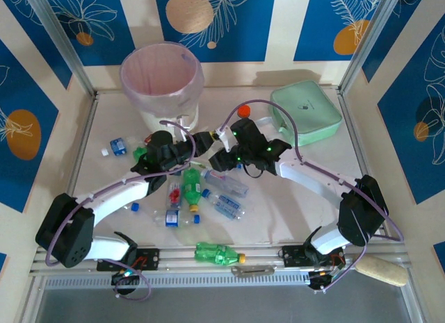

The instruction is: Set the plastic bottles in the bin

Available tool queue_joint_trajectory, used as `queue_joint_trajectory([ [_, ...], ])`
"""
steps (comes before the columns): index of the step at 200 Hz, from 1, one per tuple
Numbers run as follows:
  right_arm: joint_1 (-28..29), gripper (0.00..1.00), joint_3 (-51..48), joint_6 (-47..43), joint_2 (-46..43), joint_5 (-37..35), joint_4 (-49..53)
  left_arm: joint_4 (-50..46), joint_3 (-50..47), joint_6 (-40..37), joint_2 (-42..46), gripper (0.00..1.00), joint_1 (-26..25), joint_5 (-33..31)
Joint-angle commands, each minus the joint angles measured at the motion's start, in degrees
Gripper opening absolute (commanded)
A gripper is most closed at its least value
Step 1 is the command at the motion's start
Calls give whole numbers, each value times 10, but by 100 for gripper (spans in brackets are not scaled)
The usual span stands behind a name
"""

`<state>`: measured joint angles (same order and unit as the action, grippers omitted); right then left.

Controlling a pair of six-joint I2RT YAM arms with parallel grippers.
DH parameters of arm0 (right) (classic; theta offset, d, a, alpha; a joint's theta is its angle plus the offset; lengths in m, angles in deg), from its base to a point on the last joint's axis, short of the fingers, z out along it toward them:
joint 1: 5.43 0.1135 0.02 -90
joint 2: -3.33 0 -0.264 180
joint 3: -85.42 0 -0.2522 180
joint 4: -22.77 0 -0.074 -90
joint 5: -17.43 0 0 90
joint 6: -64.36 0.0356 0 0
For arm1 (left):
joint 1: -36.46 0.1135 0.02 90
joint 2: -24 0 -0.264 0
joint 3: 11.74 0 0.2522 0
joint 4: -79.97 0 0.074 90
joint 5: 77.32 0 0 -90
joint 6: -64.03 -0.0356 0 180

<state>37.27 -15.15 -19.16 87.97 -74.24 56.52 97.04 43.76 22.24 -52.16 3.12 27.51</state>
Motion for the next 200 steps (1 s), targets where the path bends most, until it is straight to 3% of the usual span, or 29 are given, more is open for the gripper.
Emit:
queue_joint_trajectory([
  [1, 6, 42, 14, -2, 4, 22, -17, 15, 12, -4, -5, 36, -8, 7],
  [26, 6, 47, 15, 3, 5, 20, -18, 14, 6, -4, 0, 26, -8, -5],
  [50, 6, 62, 7, 12, -7, 13, -29, -7, 3, -12, 11, 21, -8, -33],
  [70, 5, 73, -14, 19, -31, 9, -53, -57, 10, -47, 25, 20, -6, -67],
  [103, -8, 81, -41, 34, -69, 22, -67, -126, 24, -104, 60, 20, 6, -124],
  [160, -58, 84, -113, 68, -133, 31, -108, -205, 124, -196, 80, 20, 35, -148],
  [200, -79, 85, -151, 84, -154, 13, -119, -253, 272, -227, 34, 20, 89, -72],
])
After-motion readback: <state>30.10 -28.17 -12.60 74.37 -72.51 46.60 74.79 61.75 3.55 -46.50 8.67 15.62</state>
